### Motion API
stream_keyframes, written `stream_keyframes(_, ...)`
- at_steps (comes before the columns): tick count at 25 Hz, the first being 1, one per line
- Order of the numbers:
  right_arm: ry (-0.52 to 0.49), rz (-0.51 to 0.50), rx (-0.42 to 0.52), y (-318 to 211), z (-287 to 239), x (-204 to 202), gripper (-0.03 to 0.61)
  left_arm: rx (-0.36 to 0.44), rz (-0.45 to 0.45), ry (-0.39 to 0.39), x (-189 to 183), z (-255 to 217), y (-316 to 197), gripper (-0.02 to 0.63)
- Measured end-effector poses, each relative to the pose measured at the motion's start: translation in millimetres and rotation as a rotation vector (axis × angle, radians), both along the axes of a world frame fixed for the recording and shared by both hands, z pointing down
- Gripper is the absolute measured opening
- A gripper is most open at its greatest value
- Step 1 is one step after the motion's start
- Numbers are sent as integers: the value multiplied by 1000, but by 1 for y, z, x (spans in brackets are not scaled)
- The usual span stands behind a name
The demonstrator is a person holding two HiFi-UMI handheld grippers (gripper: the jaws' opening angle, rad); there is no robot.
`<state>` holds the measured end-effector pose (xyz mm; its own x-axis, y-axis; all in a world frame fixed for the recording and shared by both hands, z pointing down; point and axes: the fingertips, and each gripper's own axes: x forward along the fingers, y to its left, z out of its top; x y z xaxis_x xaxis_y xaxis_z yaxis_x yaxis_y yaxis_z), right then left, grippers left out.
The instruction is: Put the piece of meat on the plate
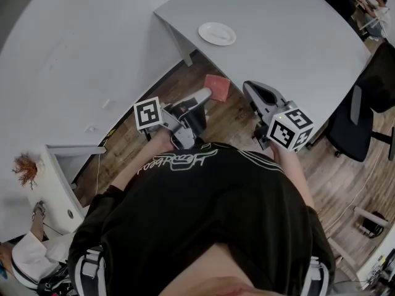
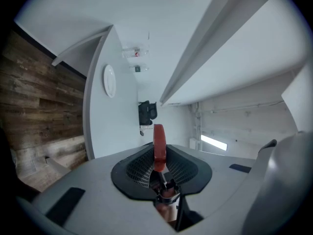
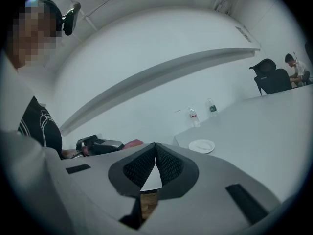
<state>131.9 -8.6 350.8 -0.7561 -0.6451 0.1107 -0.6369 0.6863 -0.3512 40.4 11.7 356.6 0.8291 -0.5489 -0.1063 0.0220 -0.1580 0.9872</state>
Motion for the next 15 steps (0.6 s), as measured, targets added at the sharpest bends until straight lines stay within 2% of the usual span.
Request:
stream_keyframes(10,60,30,20,-25,10,-2,9,-9,12,18,-3,7,-30,78)
stream_keyframes(15,23,47,2,-45,11,-5,9,-12,26,21,-7,9,-56,78)
